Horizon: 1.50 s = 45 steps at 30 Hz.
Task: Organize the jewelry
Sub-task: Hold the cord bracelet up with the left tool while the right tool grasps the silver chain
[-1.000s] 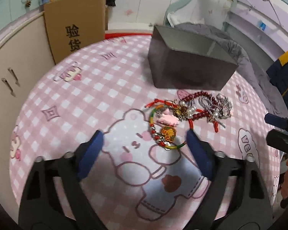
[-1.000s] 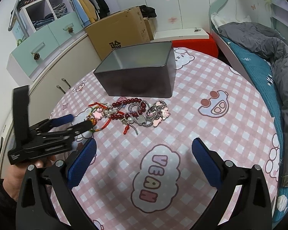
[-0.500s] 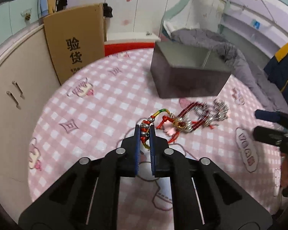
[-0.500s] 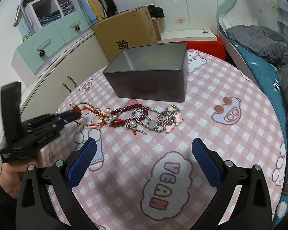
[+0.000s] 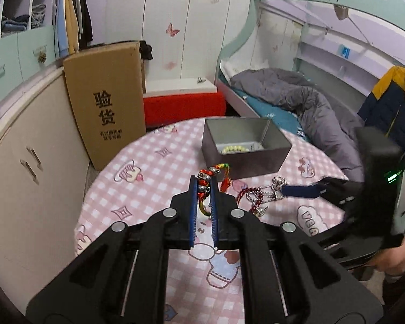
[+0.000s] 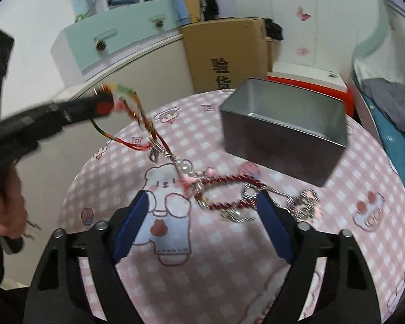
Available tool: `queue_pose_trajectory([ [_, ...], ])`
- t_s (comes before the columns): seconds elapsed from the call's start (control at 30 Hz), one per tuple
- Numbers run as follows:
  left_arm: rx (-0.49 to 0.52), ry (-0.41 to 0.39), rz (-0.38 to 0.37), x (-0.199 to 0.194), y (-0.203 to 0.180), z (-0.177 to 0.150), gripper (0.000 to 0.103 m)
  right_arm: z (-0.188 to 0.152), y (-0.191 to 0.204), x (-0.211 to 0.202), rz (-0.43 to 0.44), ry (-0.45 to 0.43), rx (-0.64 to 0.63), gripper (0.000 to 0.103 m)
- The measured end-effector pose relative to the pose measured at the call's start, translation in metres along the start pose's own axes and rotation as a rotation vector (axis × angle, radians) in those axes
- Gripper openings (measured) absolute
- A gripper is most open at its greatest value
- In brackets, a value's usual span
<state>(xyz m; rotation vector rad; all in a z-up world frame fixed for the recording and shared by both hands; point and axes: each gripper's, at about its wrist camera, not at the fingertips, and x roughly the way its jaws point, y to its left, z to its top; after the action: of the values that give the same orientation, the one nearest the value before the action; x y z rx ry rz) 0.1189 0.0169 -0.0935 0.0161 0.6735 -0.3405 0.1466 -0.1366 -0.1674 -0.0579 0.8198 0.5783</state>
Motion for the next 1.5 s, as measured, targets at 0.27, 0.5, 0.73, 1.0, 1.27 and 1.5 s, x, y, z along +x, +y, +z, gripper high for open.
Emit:
queue_pose_trajectory([
  [0.27,-0.013,-0.017,0.012,-0.014,0.006,-0.001,0.009,0.011,0.028,0.019,0.093,-0.025,-0.097,0.065],
  [0.5,-0.017,-0.020,0.007,-0.023,0.008,-0.002,0.008,0.024,0.040,0.030,0.194,-0.034,-0.148,0.052],
  [0.73,-0.013,-0.021,0.000,-0.026,0.011,-0.002,0.009,0.027,0.039,0.032,0.272,-0.027,-0.178,0.012],
  [1.0,-0.102,-0.044,0.008,-0.026,0.032,0.001,0.009,-0.003,0.028,0.018,0.239,0.014,-0.156,0.008],
  [1.27,-0.066,-0.048,-0.019,-0.025,0.021,0.004,0.009,-0.032,0.009,0.007,0.171,0.059,-0.091,0.009],
  [1.5,-0.046,-0.028,-0.050,-0.024,0.008,0.001,0.008,-0.007,0.019,-0.009,0.165,-0.036,-0.139,0.060],
])
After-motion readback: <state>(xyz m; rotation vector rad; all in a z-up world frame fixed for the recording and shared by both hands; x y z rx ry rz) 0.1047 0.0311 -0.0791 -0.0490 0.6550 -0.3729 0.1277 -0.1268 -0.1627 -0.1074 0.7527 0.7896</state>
